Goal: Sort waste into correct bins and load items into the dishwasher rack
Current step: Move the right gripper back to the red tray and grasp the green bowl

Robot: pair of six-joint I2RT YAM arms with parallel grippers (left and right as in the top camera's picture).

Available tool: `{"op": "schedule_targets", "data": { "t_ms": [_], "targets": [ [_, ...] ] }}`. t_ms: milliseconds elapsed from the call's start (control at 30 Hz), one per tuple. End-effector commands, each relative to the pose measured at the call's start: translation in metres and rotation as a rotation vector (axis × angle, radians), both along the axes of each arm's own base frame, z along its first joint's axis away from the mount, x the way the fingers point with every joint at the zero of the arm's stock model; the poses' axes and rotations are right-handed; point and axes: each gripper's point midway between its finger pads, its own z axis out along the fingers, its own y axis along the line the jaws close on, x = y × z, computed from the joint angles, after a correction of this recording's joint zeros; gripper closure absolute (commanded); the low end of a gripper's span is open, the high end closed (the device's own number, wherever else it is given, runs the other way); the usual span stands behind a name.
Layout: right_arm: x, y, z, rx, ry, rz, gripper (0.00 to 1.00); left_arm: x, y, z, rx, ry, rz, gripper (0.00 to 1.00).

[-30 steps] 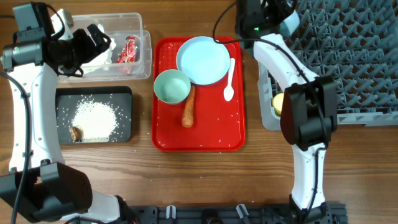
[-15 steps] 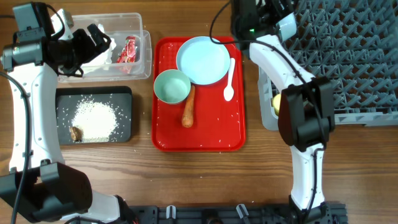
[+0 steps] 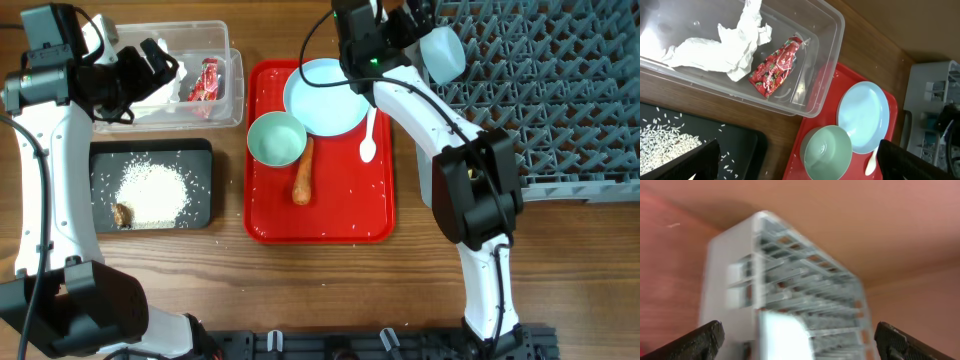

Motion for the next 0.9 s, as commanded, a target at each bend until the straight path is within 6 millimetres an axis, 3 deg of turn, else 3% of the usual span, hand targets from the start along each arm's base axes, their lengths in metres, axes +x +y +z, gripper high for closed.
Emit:
{"op": "schedule_targets", "data": {
  "t_ms": [0, 167, 333, 433, 600, 733, 867],
  "targets": [
    [-0.013, 0.068, 0.012, 0.313, 0.001, 0.198, 0.0, 0.001, 0.001, 0.002, 0.004, -0.007, 0.001, 0.0],
    [-0.076, 0.149, 0.023, 0.825, 0.242, 0.402, 0.0, 0.001, 0.001, 0.002, 0.004, -0.007, 0.001, 0.0],
    [-0.139, 0.198, 0.025, 1.282, 0.528, 0.364, 0.03, 0.001, 0.001, 0.002, 0.004, -0.007, 0.001, 0.0],
    [-0.152, 0.2, 0.0, 1.314, 0.596, 0.27, 0.13, 0.001, 0.001, 0.002, 0.004, -0.007, 0.001, 0.0],
    [-0.175, 0.186, -0.061, 1.303, 0.657, 0.043, 0.25, 0.001, 0.001, 0.002, 0.004, -0.007, 0.001, 0.0],
    [-0.193, 0.179, -0.091, 1.302, 0.696, -0.049, 0.35, 0.001, 0.001, 0.002, 0.004, -0.007, 0.001, 0.0],
    [-0.201, 0.188, -0.106, 1.326, 0.708, -0.042, 0.4, 0.001, 0.001, 0.002, 0.004, -0.007, 0.001, 0.0]
  ]
}}
